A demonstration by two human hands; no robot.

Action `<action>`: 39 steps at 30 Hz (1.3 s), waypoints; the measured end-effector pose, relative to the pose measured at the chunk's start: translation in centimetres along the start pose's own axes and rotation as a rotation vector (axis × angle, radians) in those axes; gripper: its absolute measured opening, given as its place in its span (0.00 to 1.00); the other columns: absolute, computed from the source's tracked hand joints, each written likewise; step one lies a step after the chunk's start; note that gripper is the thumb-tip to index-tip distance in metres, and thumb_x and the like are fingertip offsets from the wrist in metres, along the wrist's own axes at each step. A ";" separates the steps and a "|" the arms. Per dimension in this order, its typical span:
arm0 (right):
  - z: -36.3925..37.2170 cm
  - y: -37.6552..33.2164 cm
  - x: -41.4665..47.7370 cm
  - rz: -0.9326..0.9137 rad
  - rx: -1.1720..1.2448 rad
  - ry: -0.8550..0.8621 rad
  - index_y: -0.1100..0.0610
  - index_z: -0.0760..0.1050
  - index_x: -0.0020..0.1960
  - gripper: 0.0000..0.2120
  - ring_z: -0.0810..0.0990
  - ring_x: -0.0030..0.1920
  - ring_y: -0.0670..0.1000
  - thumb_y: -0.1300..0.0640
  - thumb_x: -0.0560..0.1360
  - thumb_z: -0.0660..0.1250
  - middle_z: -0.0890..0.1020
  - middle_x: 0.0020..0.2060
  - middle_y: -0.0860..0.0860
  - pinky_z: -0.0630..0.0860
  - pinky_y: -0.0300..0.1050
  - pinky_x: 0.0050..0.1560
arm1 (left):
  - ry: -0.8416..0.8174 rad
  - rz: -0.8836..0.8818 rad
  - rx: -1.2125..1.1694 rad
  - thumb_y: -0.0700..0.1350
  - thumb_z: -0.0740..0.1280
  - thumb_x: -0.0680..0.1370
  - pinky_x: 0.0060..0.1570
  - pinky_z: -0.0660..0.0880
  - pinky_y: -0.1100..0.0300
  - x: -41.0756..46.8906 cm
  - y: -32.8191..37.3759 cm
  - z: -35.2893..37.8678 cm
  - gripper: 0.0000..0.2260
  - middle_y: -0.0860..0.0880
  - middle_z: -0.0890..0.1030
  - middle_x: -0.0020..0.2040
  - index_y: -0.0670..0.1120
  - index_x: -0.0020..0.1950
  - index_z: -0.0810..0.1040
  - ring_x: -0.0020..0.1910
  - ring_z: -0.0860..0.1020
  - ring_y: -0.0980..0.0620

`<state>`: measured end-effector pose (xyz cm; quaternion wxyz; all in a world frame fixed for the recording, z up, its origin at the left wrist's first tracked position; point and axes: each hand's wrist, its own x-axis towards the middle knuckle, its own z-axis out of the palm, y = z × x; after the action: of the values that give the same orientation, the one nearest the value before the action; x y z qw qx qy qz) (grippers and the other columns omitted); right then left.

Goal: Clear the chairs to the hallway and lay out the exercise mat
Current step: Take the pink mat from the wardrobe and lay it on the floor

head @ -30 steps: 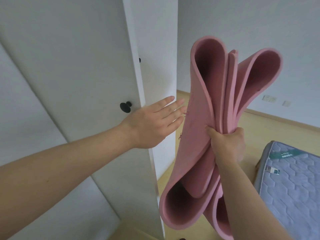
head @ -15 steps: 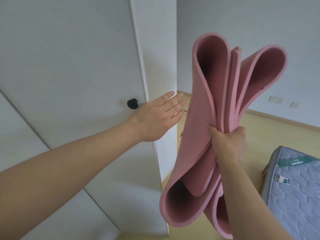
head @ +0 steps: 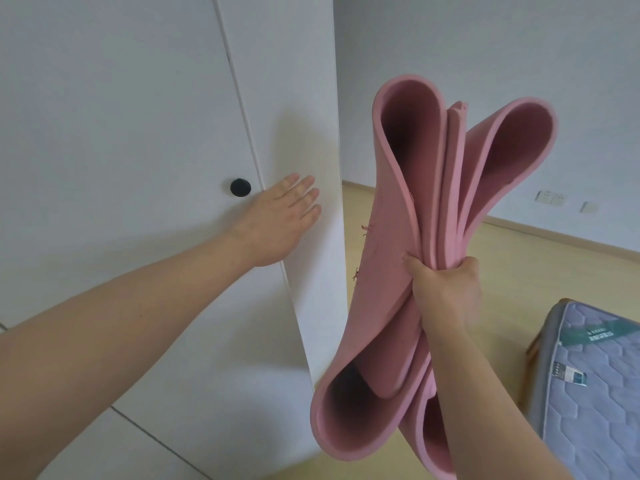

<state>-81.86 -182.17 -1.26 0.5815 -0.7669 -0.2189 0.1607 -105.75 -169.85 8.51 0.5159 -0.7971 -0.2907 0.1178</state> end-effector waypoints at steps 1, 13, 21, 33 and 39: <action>0.4 0.0 0.4 0.007 -0.001 -0.006 0.50 0.67 0.51 0.32 0.77 0.36 0.47 0.33 0.57 0.74 0.76 0.40 0.43 0.73 0.46 0.34 | -0.021 -0.001 -0.011 0.50 0.47 0.85 0.78 0.37 0.42 0.3 0.0 0.9 0.25 0.41 0.54 0.83 0.45 0.82 0.54 0.82 0.47 0.38; 6.1 -0.6 2.4 0.056 -0.036 0.008 0.51 0.67 0.53 0.33 0.75 0.36 0.45 0.34 0.58 0.74 0.75 0.40 0.42 0.74 0.49 0.40 | -0.096 0.030 0.028 0.59 0.43 0.85 0.77 0.33 0.39 2.5 -1.0 9.6 0.29 0.42 0.55 0.83 0.46 0.82 0.57 0.82 0.47 0.39; 10.1 -2.2 0.7 0.070 -0.033 0.099 0.51 0.67 0.52 0.32 0.73 0.35 0.43 0.35 0.58 0.75 0.73 0.39 0.41 0.70 0.45 0.36 | -0.084 0.044 0.037 0.62 0.39 0.83 0.76 0.34 0.37 3.8 -3.1 15.2 0.32 0.41 0.49 0.83 0.47 0.83 0.52 0.82 0.42 0.37; 14.0 -3.3 -2.5 0.107 0.005 0.242 0.50 0.67 0.51 0.31 0.72 0.34 0.43 0.35 0.59 0.75 0.72 0.39 0.41 0.68 0.45 0.34 | -0.064 0.004 -0.065 0.64 0.36 0.82 0.76 0.34 0.38 4.1 -5.0 19.6 0.33 0.42 0.45 0.83 0.48 0.83 0.47 0.81 0.39 0.38; 15.1 -3.6 -3.3 0.129 0.005 0.276 0.50 0.67 0.51 0.32 0.72 0.34 0.44 0.34 0.57 0.74 0.72 0.38 0.40 0.70 0.47 0.37 | -0.061 0.024 -0.134 0.64 0.37 0.82 0.77 0.35 0.38 3.6 -5.3 20.7 0.33 0.43 0.45 0.83 0.49 0.84 0.47 0.82 0.39 0.39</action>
<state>-92.78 -170.68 -1.95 0.5963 -0.7929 -0.0865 0.0912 -114.75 -150.54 4.53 0.4508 -0.8293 -0.3041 0.1285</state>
